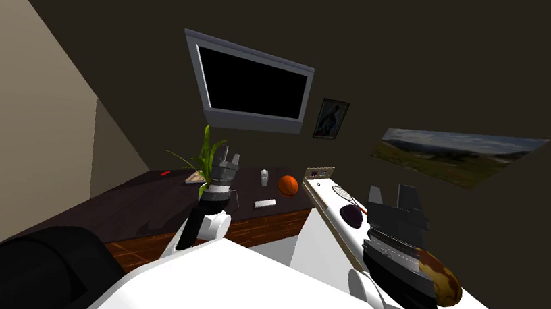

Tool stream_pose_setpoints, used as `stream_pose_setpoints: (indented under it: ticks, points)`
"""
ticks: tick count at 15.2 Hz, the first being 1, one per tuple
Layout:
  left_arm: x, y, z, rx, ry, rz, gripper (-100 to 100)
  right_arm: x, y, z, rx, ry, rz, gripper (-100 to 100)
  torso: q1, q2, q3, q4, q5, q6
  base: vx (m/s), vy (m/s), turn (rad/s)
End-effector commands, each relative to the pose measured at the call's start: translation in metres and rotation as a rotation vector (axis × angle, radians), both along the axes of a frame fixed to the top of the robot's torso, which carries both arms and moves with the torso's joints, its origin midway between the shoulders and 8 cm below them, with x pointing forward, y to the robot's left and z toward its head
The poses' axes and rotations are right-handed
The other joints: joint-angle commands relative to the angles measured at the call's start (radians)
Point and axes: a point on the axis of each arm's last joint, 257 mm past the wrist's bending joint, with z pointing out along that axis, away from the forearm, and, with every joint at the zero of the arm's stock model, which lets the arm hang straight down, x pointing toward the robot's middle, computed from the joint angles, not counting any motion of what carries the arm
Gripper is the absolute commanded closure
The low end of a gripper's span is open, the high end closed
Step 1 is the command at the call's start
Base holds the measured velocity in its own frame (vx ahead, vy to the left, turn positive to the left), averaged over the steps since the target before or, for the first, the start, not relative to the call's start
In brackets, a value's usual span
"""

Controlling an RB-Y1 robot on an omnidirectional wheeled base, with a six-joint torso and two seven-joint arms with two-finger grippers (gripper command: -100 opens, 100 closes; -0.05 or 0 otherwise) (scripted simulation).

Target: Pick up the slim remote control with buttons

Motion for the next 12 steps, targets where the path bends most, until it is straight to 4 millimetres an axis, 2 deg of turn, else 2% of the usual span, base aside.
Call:
stream_pose_setpoints:
  ticks: [1,6,8,9,11,12]
  points:
    - [0.006,-0.004,-0.006,0.037,0.027,-0.020,-100,0.000,0.000,0.000,0.000,0.000,0.000,0,0.000,0.000,0.000,0.000,0.000,0.000,0.002,-0.006,-0.028]
    - [0.019,-0.008,-0.022,0.084,0.084,-0.047,-100,0.000,0.000,0.000,0.000,0.000,0.000,0,-0.001,-0.001,0.000,0.000,0.000,0.000,0.005,-0.014,-0.036]
    - [0.036,-0.005,-0.045,0.116,0.164,-0.064,-100,0.000,0.000,0.000,0.000,0.000,0.000,0,-0.001,-0.001,0.000,0.000,0.000,0.000,0.010,-0.024,-0.076]
    - [0.036,-0.006,-0.045,0.122,0.165,-0.066,-100,0.000,0.000,0.000,0.000,0.000,0.000,0,-0.001,-0.001,-0.001,0.000,0.000,0.000,0.012,-0.033,-0.068]
    - [0.056,0.002,-0.073,0.145,0.262,-0.074,-100,0.000,0.000,0.000,0.000,0.000,0.000,0,-0.002,-0.001,-0.001,0.000,0.000,0.000,0.015,-0.042,-0.099]
    - [0.056,0.002,-0.075,0.149,0.266,-0.074,-100,0.000,0.000,0.000,0.000,0.000,0.000,0,-0.002,-0.002,-0.001,0.000,0.000,0.001,0.015,-0.044,-0.089]
